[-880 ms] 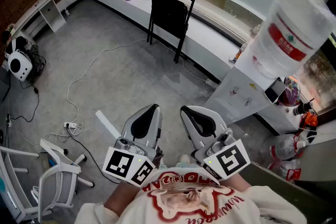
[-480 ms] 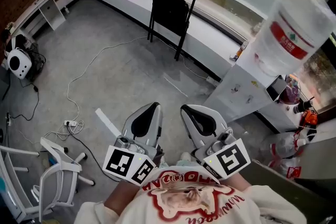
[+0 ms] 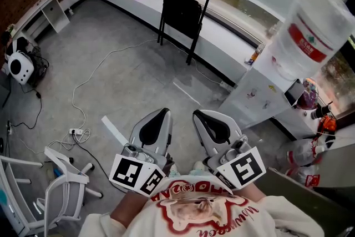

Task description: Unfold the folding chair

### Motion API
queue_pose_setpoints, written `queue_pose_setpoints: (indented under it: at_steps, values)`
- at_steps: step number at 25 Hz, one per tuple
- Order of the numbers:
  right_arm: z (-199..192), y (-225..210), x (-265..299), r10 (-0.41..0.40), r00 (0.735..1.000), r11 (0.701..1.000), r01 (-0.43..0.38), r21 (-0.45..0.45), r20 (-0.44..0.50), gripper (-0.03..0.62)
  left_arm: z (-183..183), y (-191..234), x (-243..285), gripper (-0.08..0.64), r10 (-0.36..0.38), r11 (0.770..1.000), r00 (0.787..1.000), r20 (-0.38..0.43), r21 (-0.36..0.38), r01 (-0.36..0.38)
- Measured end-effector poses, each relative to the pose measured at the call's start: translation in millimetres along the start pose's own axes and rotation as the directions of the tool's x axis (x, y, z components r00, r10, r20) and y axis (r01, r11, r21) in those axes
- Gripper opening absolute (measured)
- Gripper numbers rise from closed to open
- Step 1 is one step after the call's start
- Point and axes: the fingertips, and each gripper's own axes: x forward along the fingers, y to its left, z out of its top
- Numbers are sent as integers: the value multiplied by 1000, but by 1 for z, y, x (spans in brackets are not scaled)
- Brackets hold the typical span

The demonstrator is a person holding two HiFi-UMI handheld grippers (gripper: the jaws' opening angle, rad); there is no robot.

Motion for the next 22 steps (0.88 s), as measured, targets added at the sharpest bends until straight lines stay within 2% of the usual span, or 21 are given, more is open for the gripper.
queue_pose_setpoints:
  at_steps: [7, 12, 22]
  values:
    - [9, 17, 16, -19, 999, 1000, 19, -5, 43, 26, 8, 19, -13, 0, -13, 1000, 1000, 11, 2, 13]
    - [15, 27, 24, -68, 993, 998, 68, 1, 96, 26, 11, 37, -26, 0, -15, 1000, 1000, 15, -3, 15]
    - [13, 20, 31, -132, 986, 991, 132, 13, 98, 26, 9, 48, -22, 0, -42, 999, 999, 11, 2, 41]
